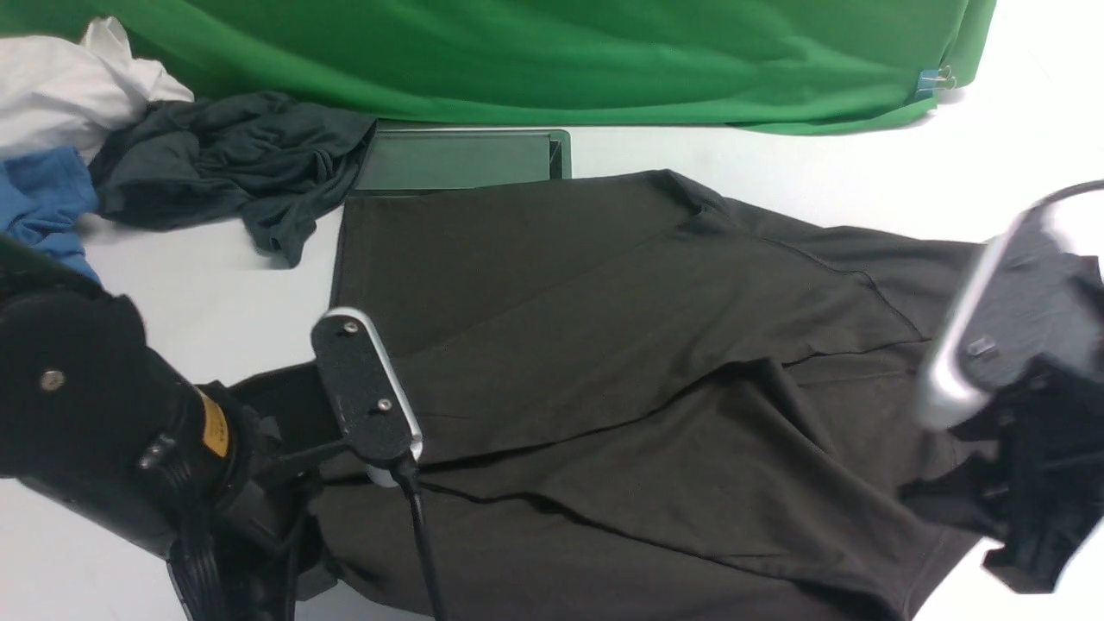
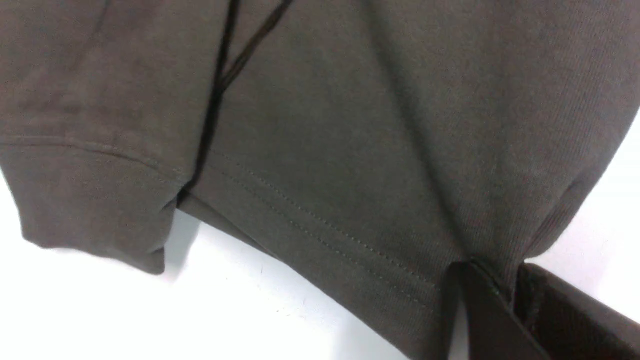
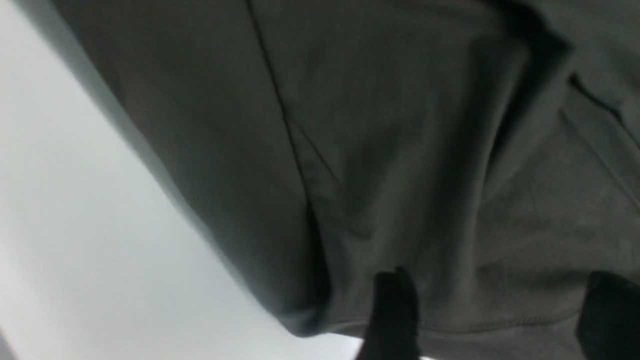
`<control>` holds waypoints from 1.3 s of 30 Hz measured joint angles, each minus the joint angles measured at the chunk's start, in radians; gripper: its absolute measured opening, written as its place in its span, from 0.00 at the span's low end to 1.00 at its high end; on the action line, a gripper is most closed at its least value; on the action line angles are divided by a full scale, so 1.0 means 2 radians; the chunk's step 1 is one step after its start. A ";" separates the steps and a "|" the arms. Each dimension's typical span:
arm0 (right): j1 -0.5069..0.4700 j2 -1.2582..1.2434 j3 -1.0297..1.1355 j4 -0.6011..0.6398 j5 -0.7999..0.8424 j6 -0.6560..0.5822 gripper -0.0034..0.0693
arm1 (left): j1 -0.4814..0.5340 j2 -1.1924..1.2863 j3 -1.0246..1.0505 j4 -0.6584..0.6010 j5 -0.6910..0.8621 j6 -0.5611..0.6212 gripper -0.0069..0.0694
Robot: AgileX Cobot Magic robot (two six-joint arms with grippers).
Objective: Fold a long-sleeved shirt on a white desktop.
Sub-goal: 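Grasp the near edge of the shirt at its hem and shoulder corners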
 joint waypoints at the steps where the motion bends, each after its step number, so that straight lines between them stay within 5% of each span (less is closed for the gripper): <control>1: 0.000 0.015 0.000 -0.009 -0.006 -0.014 0.72 | 0.000 -0.002 0.000 0.000 0.000 -0.001 0.16; 8: 0.000 0.095 0.005 -0.136 -0.012 -0.034 0.75 | 0.000 -0.008 0.000 0.000 0.000 -0.009 0.16; 15: 0.000 0.109 0.079 -0.150 -0.056 -0.072 0.75 | 0.000 -0.008 0.000 0.000 0.000 -0.013 0.16; 21: 0.000 0.112 0.162 -0.160 -0.198 -0.118 0.75 | 0.000 -0.008 0.000 0.001 0.000 -0.015 0.16; 31: 0.000 0.154 0.163 -0.204 -0.311 -0.117 0.72 | 0.000 -0.008 0.000 0.001 0.000 -0.020 0.16; 34: 0.000 0.167 0.162 -0.205 -0.331 -0.115 0.59 | 0.000 -0.008 0.000 0.001 0.001 -0.023 0.16; 35: 0.000 0.169 0.162 -0.205 -0.331 -0.113 0.46 | 0.000 -0.008 0.000 0.001 0.001 -0.023 0.16; 36: 0.000 0.169 0.162 -0.205 -0.331 -0.113 0.44 | 0.000 -0.008 0.000 0.001 0.001 -0.023 0.16; 37: 0.000 0.169 0.162 -0.205 -0.324 -0.103 0.28 | 0.000 -0.008 0.000 0.001 0.001 -0.027 0.16; 39: 0.000 0.164 0.164 -0.204 -0.318 -0.099 0.17 | 0.000 -0.010 0.000 0.001 0.001 -0.032 0.16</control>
